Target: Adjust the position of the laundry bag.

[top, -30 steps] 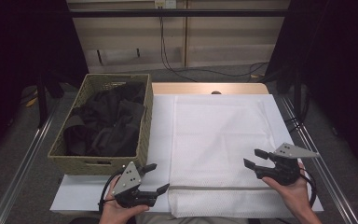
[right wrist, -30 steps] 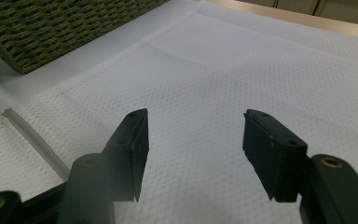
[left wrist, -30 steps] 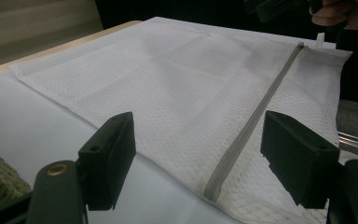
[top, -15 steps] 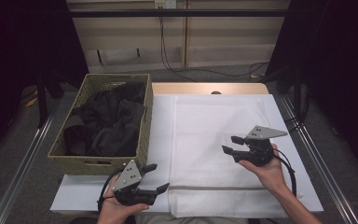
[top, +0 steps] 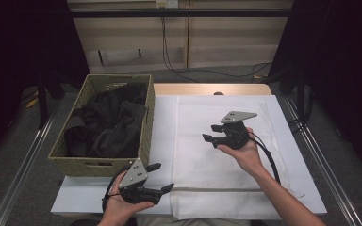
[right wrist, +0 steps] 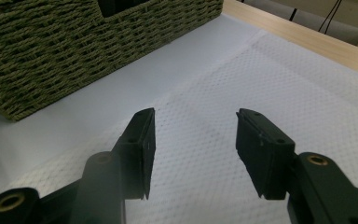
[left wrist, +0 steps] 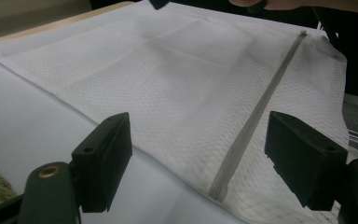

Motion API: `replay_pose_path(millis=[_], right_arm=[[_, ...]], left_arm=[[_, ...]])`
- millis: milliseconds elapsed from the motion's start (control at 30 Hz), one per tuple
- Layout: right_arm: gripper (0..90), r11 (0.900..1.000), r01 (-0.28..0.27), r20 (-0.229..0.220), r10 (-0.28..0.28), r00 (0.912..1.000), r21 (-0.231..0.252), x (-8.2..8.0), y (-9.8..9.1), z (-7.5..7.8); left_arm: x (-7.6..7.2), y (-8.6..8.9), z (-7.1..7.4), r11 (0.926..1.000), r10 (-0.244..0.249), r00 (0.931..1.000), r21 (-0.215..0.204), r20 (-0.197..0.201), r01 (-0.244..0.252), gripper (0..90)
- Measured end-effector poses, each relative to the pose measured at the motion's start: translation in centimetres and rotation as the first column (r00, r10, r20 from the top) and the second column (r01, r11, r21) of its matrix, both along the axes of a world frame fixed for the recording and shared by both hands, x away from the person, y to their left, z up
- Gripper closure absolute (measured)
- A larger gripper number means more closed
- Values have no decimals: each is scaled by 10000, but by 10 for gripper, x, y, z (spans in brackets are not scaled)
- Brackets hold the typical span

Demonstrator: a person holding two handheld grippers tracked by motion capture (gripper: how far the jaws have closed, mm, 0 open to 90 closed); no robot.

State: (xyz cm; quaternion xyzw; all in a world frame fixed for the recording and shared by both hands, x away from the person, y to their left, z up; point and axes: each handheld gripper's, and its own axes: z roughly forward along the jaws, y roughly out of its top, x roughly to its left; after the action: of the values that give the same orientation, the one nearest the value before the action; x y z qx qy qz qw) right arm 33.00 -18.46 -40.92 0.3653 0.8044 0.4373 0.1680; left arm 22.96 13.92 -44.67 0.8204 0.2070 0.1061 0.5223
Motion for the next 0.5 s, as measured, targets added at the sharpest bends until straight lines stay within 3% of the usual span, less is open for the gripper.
replay_pose_path(millis=[167, 233, 500], right_arm=[[494, 9998, -99, -97, 97, 9999, -178, 18, 15, -3], [495, 9998, -87, -152, 84, 9998, -191, 26, 19, -3], [502, 9996, -258, -513, 252, 9984, -117, 56, 38, -8]], left_arm=[[-4, -13, -5, 9977, -426, 9989, 520, -169, 434, 268], [-4, -16, -8, 9962, -691, 9972, 513, -279, 704, 268], [-6, -20, -10, 9968, -498, 9978, 607, -437, 524, 252]])
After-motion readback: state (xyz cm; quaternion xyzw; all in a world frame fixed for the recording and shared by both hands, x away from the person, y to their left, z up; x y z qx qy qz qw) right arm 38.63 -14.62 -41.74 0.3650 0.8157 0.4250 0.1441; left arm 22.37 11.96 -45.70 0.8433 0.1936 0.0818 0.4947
